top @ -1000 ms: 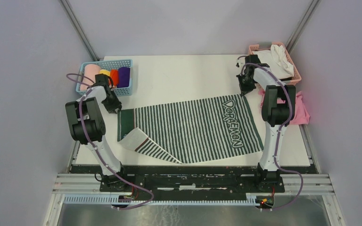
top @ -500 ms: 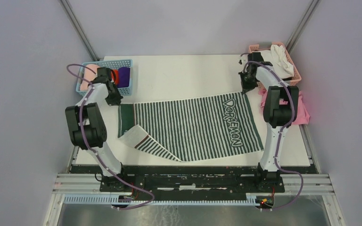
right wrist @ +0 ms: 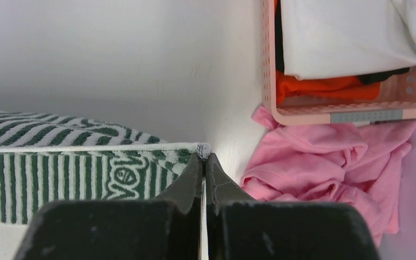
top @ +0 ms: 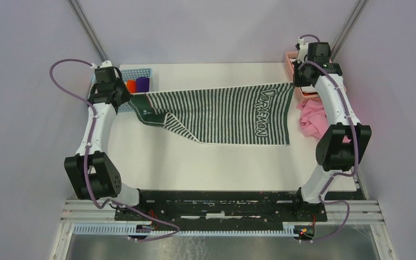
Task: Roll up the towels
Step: Flatten out the towel at the center of the board.
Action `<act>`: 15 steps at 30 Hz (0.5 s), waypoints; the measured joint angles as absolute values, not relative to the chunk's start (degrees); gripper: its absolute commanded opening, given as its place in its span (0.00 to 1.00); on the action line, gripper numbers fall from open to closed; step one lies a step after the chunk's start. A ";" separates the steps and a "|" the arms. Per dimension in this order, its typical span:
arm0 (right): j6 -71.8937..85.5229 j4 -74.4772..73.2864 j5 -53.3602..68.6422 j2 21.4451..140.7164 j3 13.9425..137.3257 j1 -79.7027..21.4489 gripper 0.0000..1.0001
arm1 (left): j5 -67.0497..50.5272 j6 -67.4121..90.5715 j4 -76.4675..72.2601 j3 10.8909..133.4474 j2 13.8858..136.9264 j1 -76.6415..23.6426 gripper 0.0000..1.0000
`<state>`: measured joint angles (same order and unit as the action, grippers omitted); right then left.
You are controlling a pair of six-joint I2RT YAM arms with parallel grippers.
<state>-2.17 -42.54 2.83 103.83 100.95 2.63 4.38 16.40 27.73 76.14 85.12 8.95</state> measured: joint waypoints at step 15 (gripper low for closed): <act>0.67 -45.56 2.55 74.56 95.55 2.50 0.00 | 14.20 16.40 31.64 80.34 54.46 9.02 0.03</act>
<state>0.67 -45.56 2.55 74.56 95.55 2.50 14.20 16.40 31.64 80.34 54.46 9.02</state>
